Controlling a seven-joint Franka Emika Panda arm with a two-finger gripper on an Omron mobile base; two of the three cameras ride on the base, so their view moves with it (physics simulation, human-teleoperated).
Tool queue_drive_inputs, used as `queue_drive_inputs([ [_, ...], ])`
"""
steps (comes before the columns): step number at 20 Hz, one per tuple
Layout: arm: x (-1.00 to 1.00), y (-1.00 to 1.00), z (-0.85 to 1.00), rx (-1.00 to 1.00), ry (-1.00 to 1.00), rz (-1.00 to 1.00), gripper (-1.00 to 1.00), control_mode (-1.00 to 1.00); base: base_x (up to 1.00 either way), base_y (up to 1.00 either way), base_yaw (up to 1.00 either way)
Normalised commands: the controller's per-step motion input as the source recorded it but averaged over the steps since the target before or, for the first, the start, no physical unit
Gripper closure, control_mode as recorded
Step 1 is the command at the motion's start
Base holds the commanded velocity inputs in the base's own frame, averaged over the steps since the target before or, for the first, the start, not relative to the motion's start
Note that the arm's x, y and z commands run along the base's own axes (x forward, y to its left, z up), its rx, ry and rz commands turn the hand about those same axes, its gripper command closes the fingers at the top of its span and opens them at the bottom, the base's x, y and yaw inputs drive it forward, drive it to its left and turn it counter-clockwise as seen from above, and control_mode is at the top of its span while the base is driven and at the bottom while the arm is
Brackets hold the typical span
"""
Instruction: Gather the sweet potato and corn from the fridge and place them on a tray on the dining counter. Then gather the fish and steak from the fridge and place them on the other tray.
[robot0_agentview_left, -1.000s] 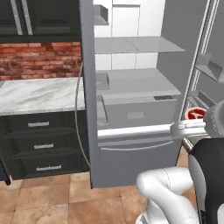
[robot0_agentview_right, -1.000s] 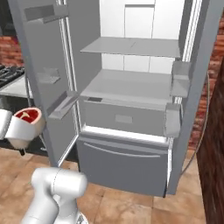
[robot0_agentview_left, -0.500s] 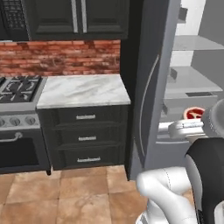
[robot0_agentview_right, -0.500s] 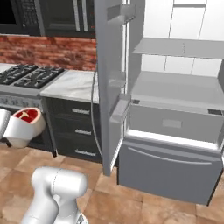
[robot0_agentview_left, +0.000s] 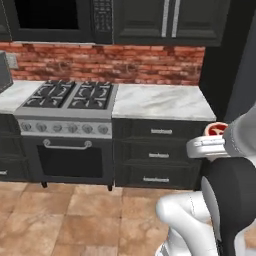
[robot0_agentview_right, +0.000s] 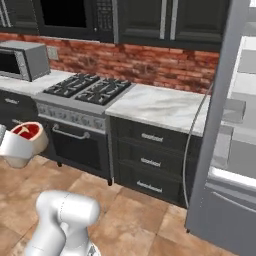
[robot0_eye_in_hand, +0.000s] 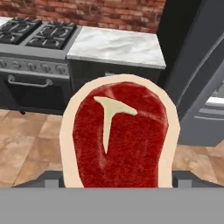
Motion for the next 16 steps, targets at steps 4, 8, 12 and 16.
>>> queue_drive_inputs([
  [4,0.0,0.0,0.0,0.0,0.0,0.0,1.0,1.0,0.45,0.26,0.54],
  [8,0.0,0.0,0.0,0.0,0.0,0.0,1.0,1.0,0.58,0.17,0.52],
  [12,0.0,0.0,0.0,0.0,0.0,0.0,1.0,1.0,0.85,0.14,0.44],
  [16,0.0,0.0,0.0,0.0,0.0,0.0,1.0,1.0,1.0,0.18,0.3],
])
